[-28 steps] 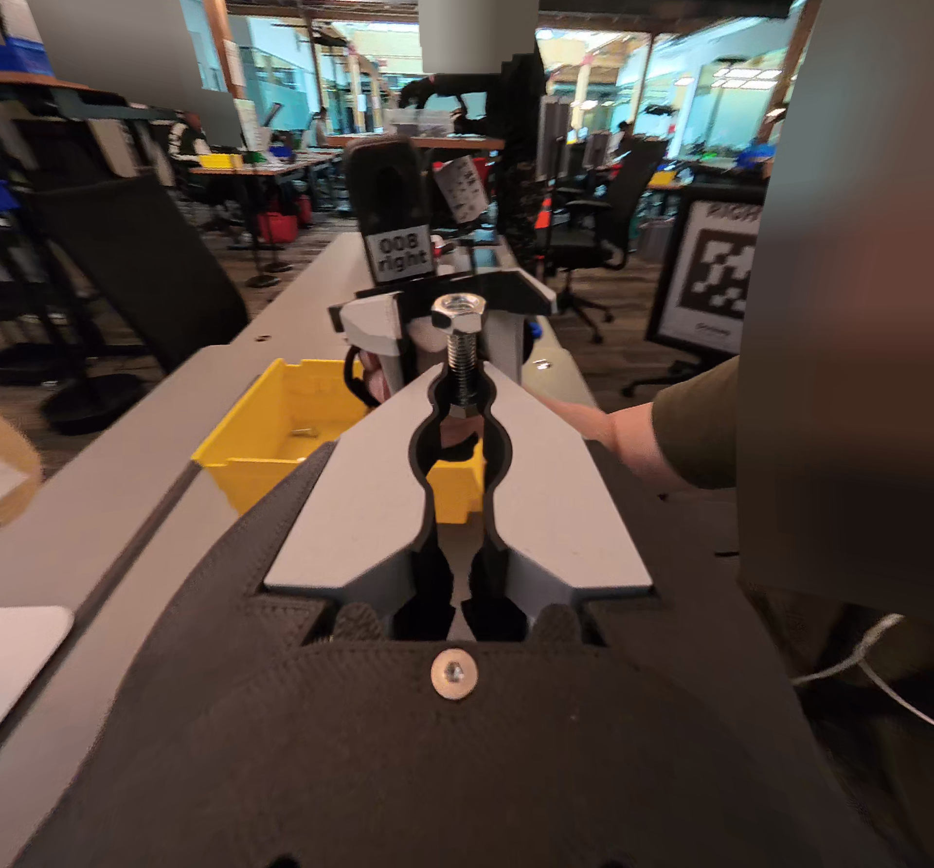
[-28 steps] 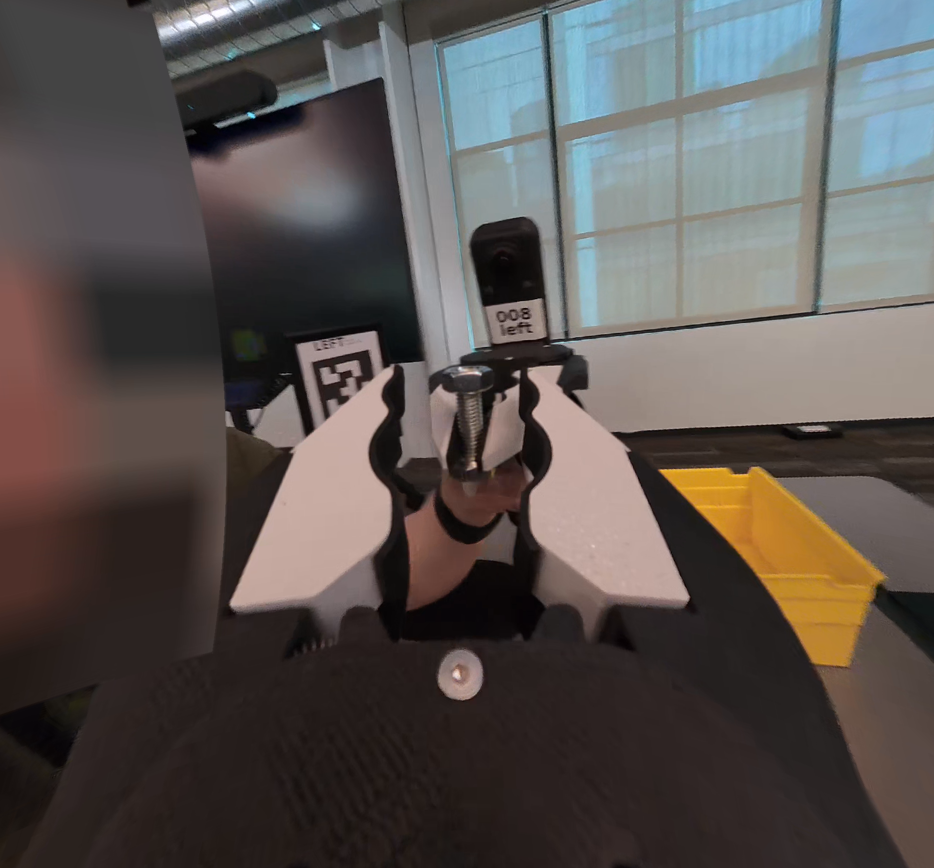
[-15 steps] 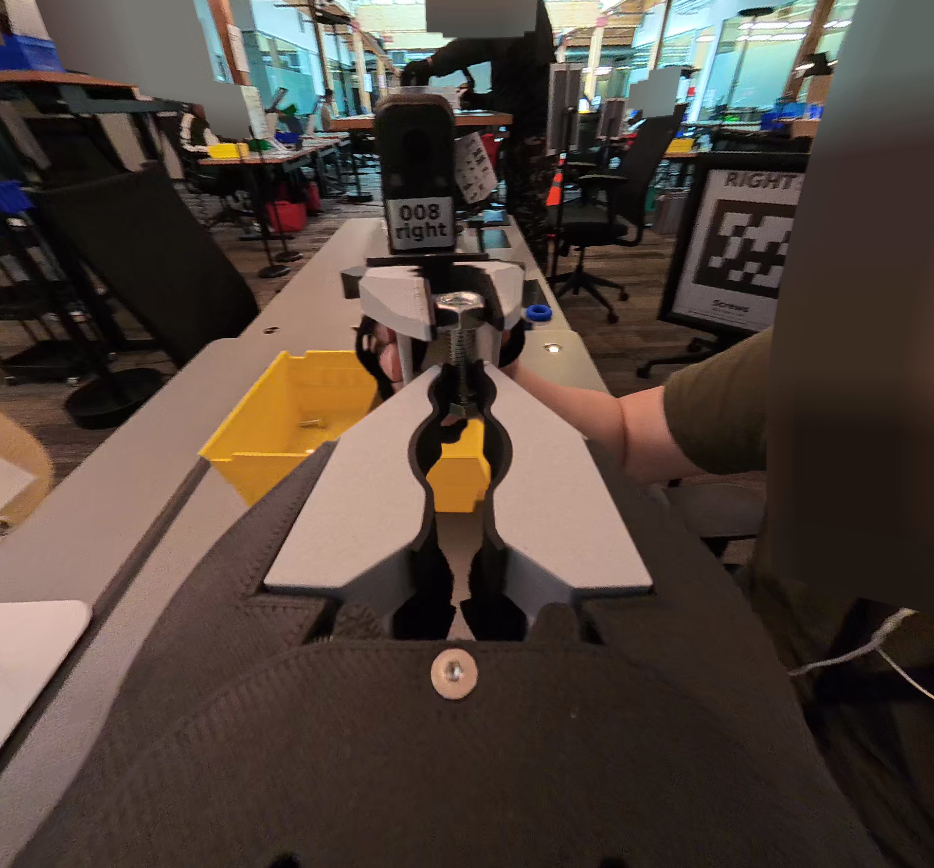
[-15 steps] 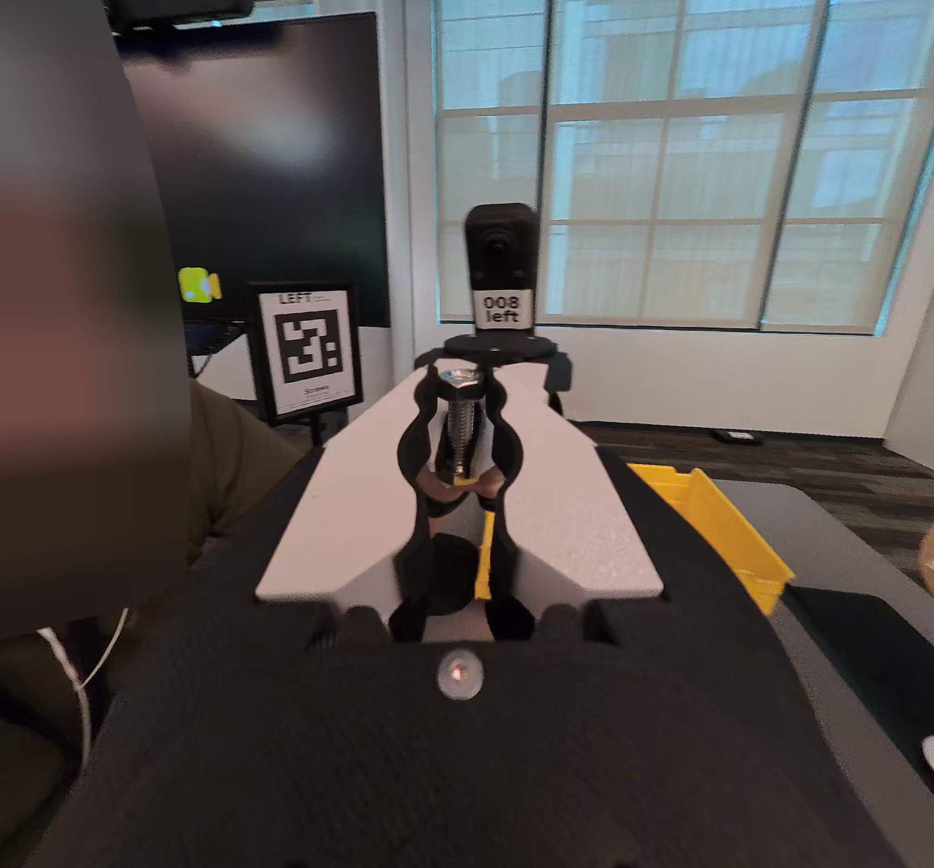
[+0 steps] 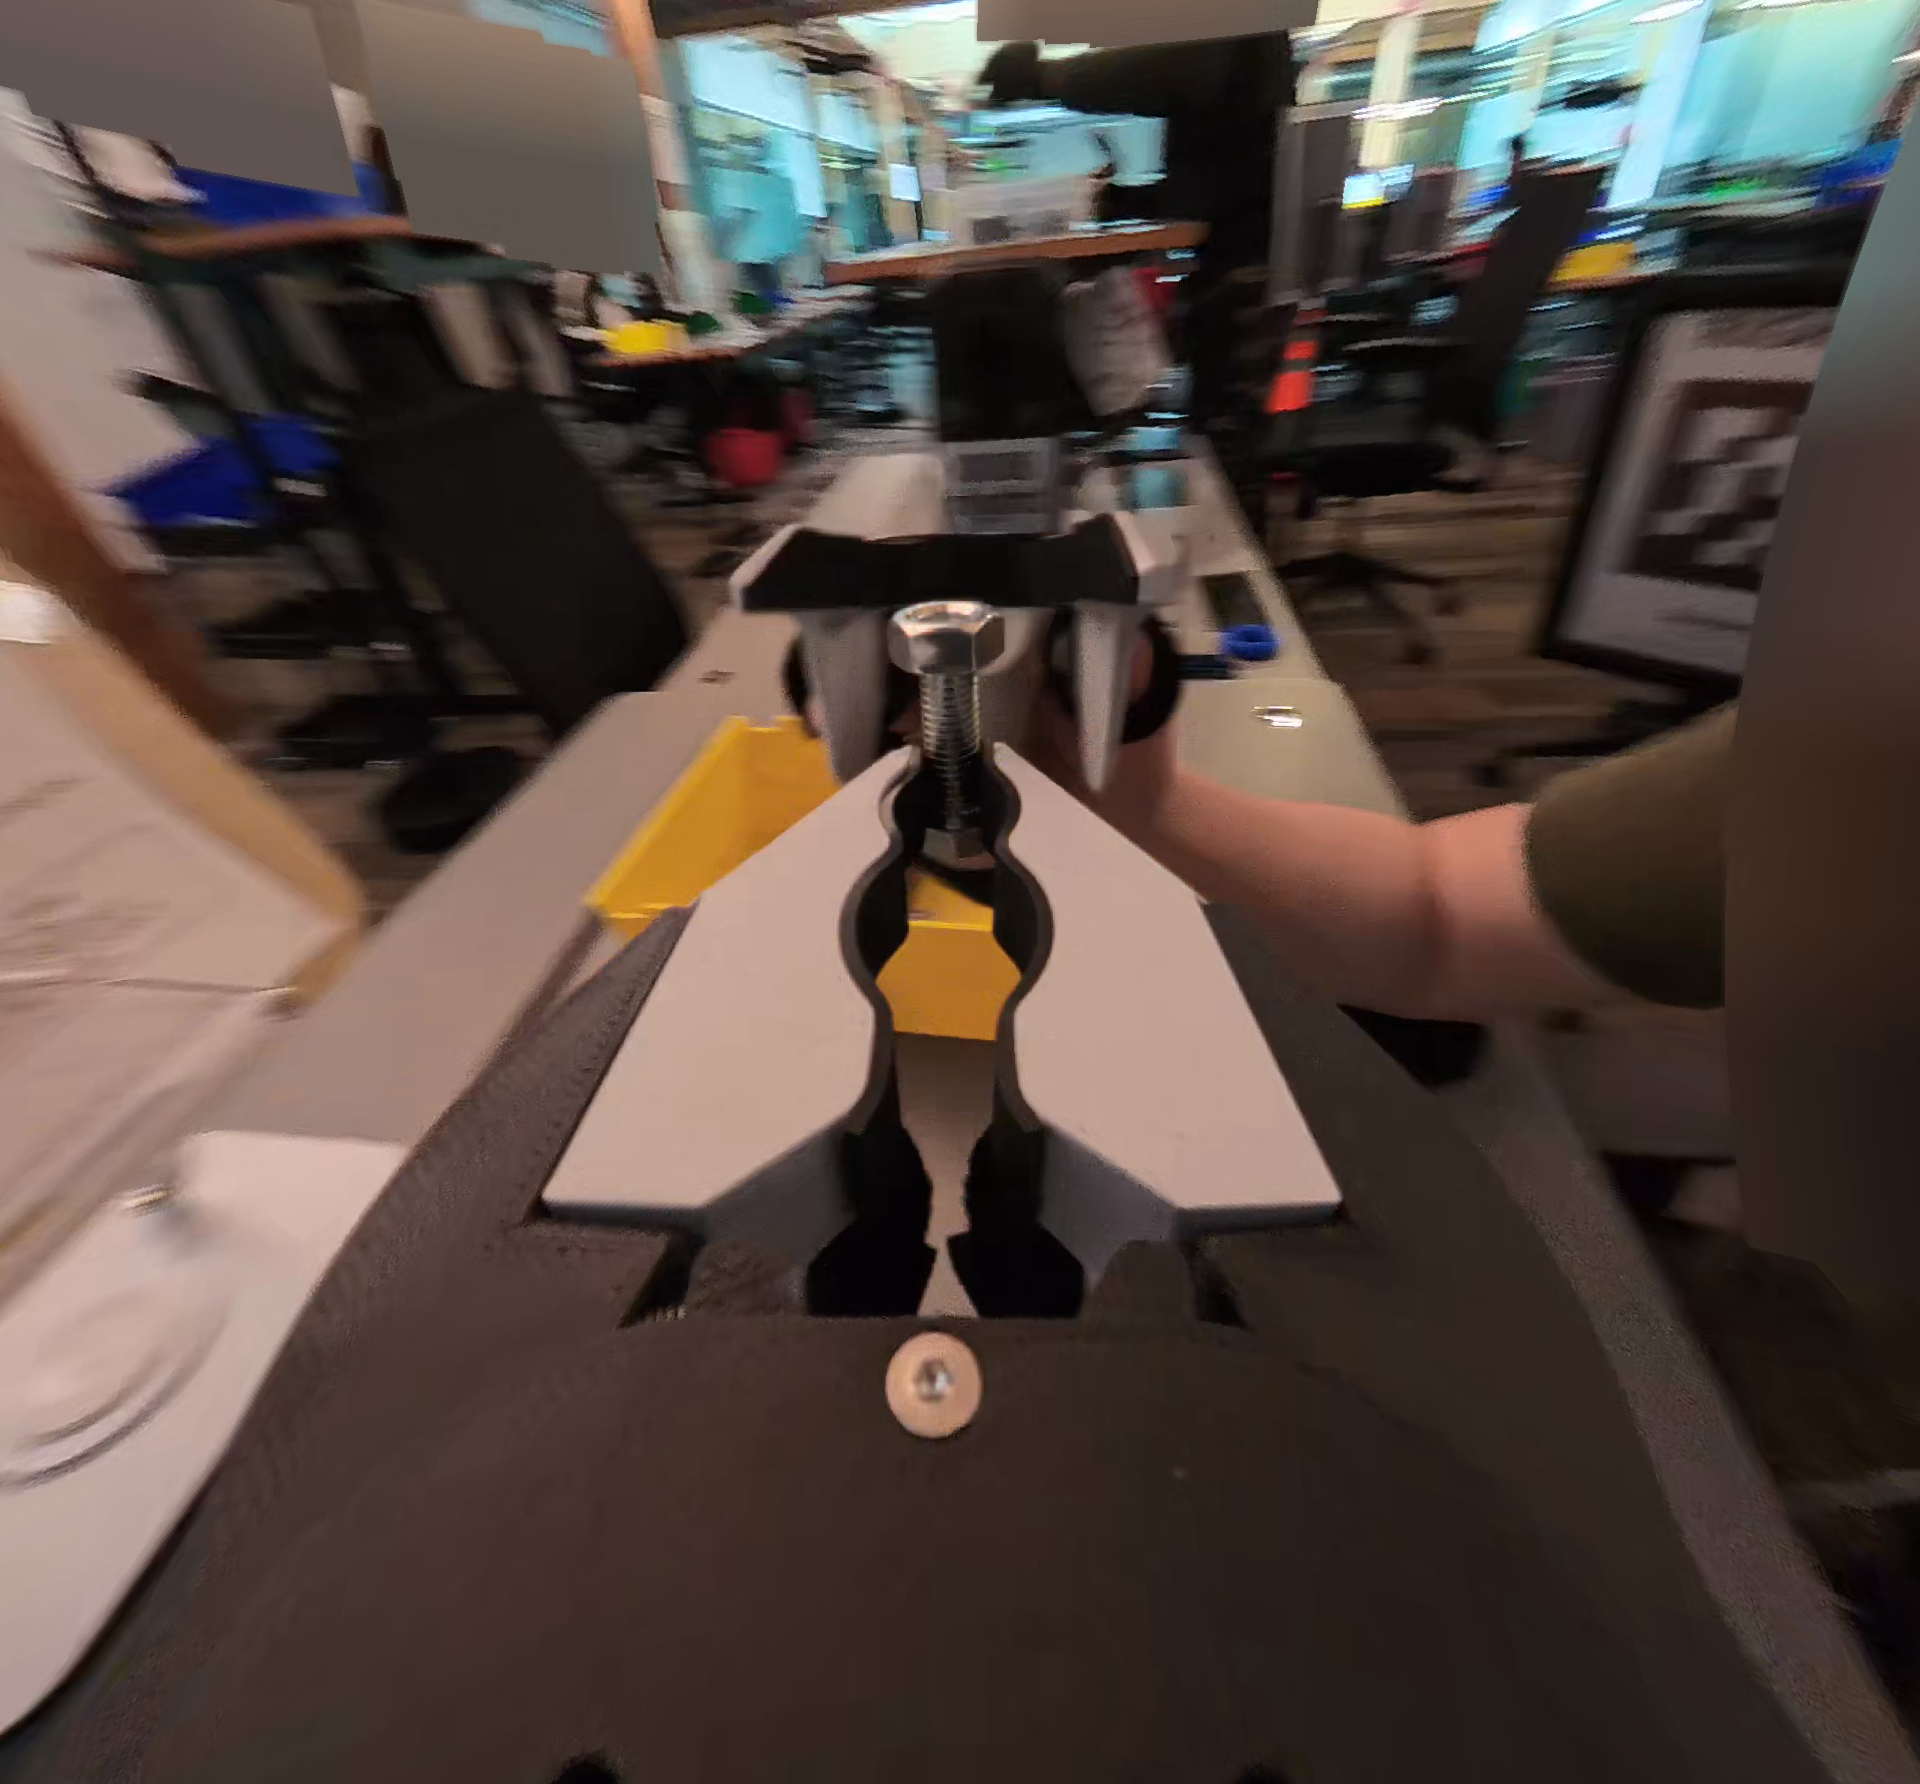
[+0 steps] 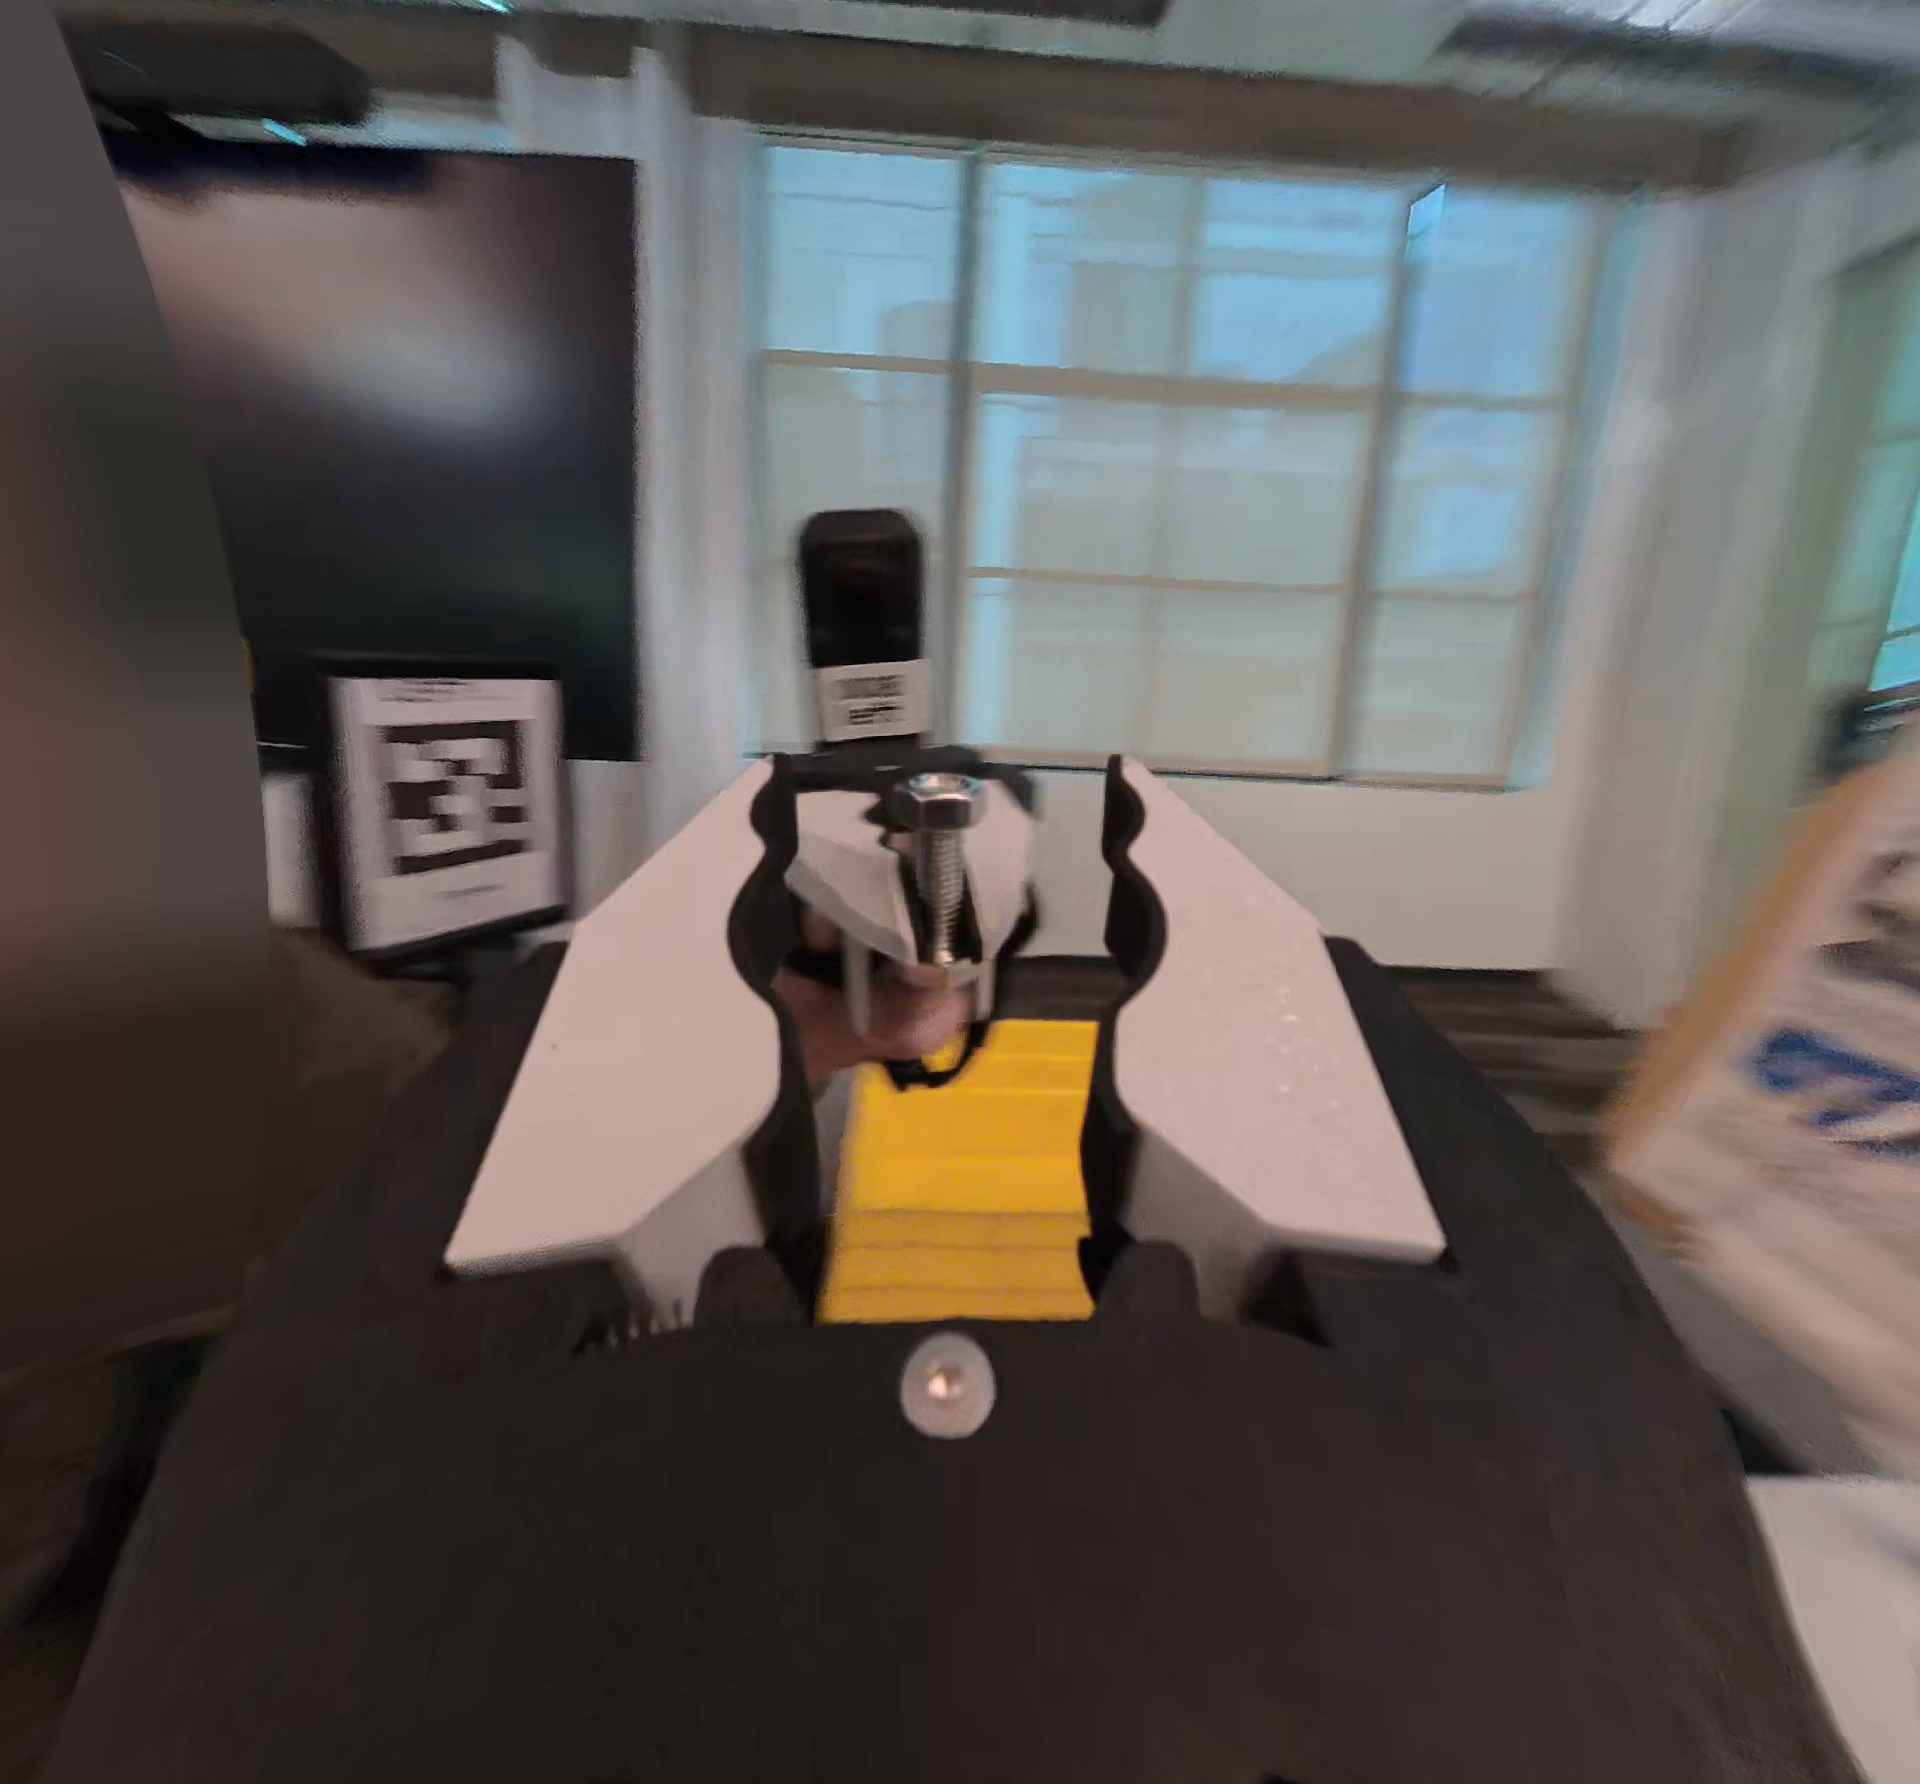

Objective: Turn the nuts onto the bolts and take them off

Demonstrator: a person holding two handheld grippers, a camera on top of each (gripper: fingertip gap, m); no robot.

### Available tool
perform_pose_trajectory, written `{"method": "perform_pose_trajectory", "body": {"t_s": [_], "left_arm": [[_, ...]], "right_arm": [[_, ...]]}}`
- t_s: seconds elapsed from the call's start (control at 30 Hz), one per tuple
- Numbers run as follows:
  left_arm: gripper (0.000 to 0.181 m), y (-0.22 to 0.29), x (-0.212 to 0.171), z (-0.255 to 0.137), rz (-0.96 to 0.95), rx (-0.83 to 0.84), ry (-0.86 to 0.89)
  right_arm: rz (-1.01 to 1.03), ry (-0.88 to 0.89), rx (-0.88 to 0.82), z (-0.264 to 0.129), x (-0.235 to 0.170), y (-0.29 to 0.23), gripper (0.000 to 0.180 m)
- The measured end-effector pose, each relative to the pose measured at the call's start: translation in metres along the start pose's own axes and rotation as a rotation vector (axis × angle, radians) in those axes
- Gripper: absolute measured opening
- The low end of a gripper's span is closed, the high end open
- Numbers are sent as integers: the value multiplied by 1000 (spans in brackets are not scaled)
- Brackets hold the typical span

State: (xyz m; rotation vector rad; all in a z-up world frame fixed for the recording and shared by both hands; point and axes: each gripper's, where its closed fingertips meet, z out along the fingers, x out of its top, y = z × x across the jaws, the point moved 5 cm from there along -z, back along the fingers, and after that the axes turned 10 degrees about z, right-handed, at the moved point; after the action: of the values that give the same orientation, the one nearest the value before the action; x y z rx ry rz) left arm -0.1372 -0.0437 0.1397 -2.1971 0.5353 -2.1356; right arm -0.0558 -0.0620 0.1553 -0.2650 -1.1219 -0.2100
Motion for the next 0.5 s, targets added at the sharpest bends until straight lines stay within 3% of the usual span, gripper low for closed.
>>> {"method": "perform_pose_trajectory", "body": {"t_s": [0.13,0.3,0.33,0.43,0.5], "left_arm": [[7,-9,2,-4,156,223,-33],[7,-8,-1,1,232,302,-75],[7,-8,-1,2,237,301,-78],[7,-5,-1,3,241,281,-79],[8,3,4,4,232,197,-41]], "right_arm": [[-270,40,-229,1,4,-3,51],[-307,-56,-292,12,-10,-4,31],[-302,-71,-295,11,-12,-3,17],[-276,-78,-237,11,-12,-7,16],[-230,-82,-99,11,-7,-11,17]]}}
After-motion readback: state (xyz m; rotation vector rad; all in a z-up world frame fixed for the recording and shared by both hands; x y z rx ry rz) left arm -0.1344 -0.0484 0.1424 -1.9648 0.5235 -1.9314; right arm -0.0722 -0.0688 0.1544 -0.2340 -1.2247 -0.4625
